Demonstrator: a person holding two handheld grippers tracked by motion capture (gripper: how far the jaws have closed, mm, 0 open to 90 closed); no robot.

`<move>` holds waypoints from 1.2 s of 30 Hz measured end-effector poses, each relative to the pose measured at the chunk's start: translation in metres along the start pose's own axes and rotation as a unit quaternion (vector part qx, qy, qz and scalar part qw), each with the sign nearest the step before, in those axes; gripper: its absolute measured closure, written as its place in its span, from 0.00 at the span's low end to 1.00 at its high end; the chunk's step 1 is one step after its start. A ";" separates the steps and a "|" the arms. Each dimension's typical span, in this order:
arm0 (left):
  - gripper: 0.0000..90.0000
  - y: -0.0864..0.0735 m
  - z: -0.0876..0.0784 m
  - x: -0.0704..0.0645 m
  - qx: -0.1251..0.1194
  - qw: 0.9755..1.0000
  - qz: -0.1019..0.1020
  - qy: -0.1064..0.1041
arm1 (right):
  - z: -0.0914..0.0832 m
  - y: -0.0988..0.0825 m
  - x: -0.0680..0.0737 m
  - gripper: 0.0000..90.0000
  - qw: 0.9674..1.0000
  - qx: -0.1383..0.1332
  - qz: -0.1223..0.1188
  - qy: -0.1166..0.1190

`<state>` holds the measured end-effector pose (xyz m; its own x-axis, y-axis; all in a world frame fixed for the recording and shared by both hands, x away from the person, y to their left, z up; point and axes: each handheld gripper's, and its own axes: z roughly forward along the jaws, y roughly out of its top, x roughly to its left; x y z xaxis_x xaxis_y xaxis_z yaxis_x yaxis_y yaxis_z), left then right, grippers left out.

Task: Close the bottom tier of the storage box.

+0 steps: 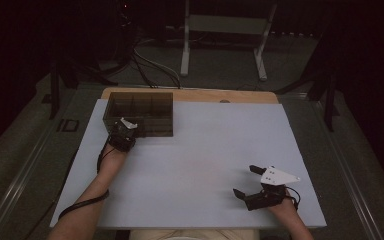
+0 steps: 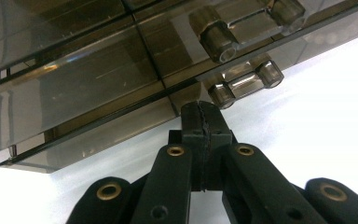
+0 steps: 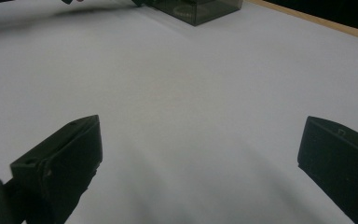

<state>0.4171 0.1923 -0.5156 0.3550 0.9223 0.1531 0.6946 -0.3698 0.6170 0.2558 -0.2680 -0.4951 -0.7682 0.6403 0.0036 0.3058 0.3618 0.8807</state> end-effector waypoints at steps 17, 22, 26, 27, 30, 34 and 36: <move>1.00 0.005 -0.001 0.002 0.001 1.000 0.009 -0.002 | 0.001 0.000 0.000 0.00 1.000 0.004 -0.001 0.001; 1.00 0.005 -0.001 0.003 -0.004 1.000 0.005 -0.008 | 0.001 0.000 0.000 0.00 1.000 0.004 -0.001 0.001; 1.00 0.003 -0.003 0.005 -0.009 1.000 -0.002 -0.017 | 0.000 0.000 -0.001 0.00 1.000 0.003 -0.001 0.000; 1.00 0.002 -0.004 0.005 -0.009 1.000 -0.005 -0.018 | 0.000 0.000 0.000 0.00 1.000 0.003 -0.001 0.000; 1.00 0.002 -0.008 0.004 -0.007 1.000 -0.012 -0.020 | 0.000 0.000 0.000 0.00 1.000 0.003 -0.002 0.000; 1.00 0.002 -0.013 0.002 -0.010 1.000 -0.016 -0.024 | 0.000 0.000 0.000 0.00 1.000 0.003 -0.001 0.000; 1.00 0.002 -0.016 0.001 -0.009 0.999 -0.016 -0.026 | 0.000 0.000 0.000 0.00 1.000 0.003 -0.001 0.000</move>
<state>0.4091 0.1940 -0.5018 0.3659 0.9260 0.0926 0.6948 -0.3380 0.6348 0.2557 -0.2678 -0.4953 -0.7690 0.6393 0.0012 0.3074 0.3682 0.8775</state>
